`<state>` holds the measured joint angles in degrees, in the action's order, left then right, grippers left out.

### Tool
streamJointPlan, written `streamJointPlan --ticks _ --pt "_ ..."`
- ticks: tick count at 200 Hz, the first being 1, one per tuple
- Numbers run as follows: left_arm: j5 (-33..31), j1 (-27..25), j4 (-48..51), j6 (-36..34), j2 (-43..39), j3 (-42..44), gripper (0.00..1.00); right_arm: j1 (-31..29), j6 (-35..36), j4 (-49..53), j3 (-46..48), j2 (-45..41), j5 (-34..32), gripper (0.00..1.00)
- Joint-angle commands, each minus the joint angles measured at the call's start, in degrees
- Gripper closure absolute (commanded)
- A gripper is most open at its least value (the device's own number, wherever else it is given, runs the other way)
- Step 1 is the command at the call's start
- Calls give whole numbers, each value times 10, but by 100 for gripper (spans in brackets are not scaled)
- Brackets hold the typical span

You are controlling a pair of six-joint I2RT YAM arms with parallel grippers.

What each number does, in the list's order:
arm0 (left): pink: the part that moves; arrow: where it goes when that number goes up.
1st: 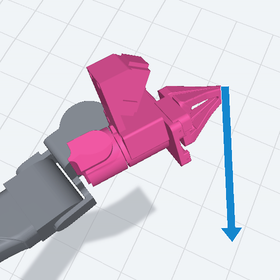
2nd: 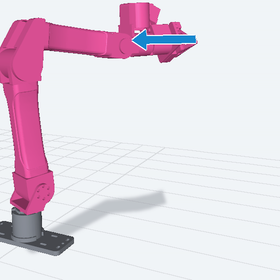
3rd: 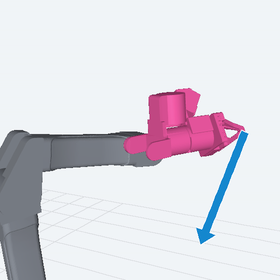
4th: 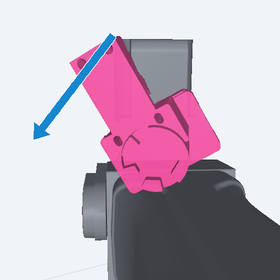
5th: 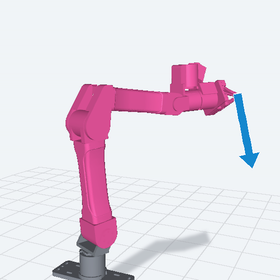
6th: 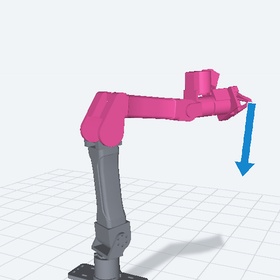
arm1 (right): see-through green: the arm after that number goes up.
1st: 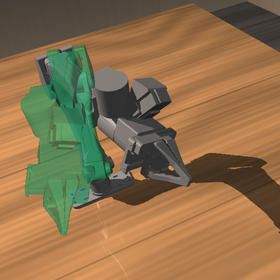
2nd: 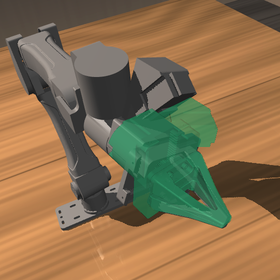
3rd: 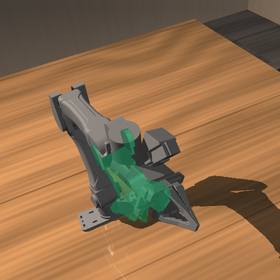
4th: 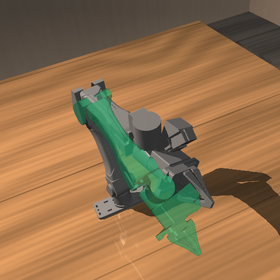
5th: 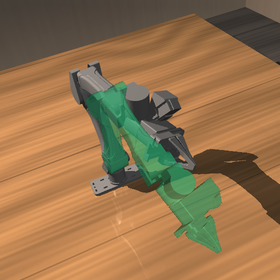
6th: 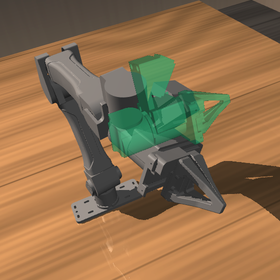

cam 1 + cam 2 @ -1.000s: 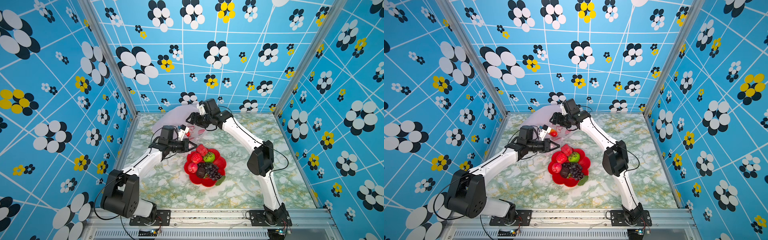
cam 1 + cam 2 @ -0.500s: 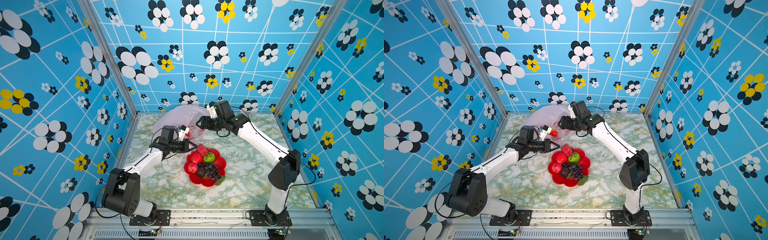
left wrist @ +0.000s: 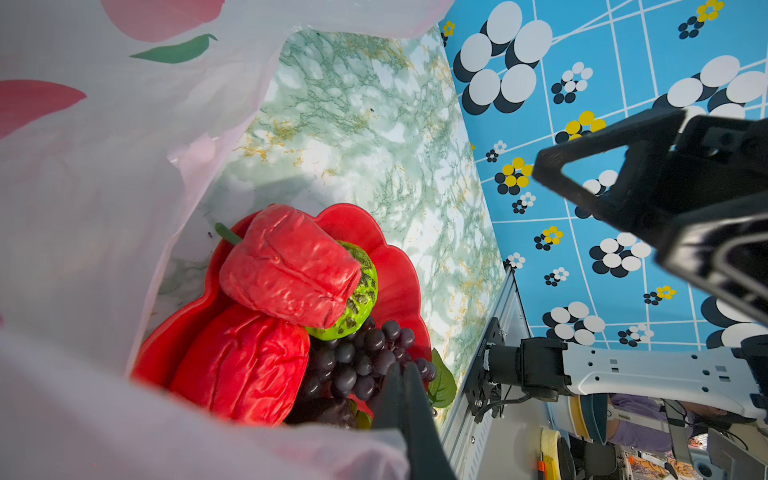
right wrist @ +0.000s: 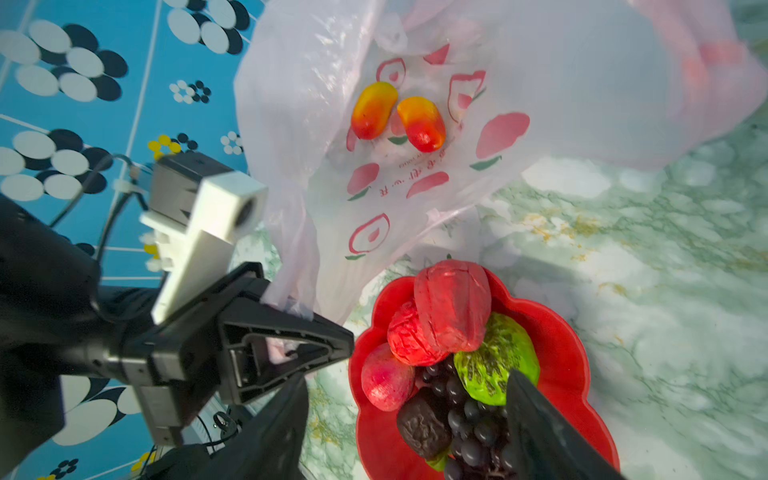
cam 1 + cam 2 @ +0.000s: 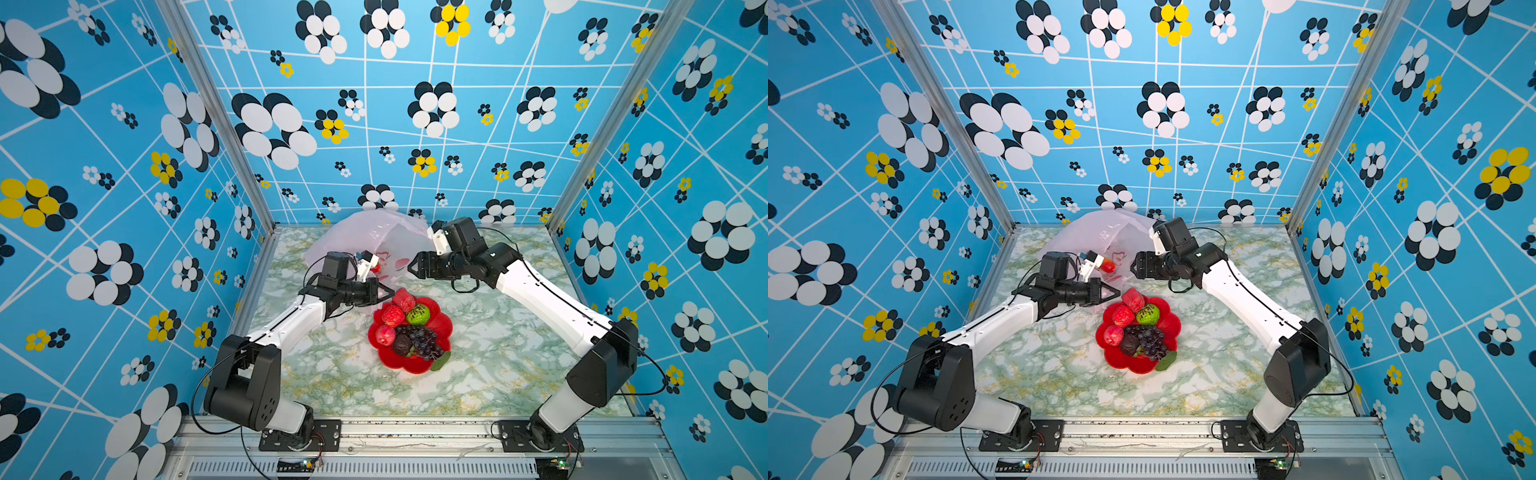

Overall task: Place the fruits into the plastic bag
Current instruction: 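Pull the right gripper out of the bag and back over the plate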

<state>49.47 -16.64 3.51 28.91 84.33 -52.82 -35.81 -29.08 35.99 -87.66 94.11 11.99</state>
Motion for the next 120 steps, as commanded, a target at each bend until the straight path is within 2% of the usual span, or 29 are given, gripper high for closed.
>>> streamJointPlan --ticks 1,59,120 --pt "-3 -6 9 -10 5 -6 100 -3 2 19 45 -17 5 24" --pt "-2 -8 8 -8 5 -6 100 -14 -14 -18 129 -23 3 22" --pt "-2 -8 11 -11 1 -7 100 -20 7 -25 100 33 -9 19"
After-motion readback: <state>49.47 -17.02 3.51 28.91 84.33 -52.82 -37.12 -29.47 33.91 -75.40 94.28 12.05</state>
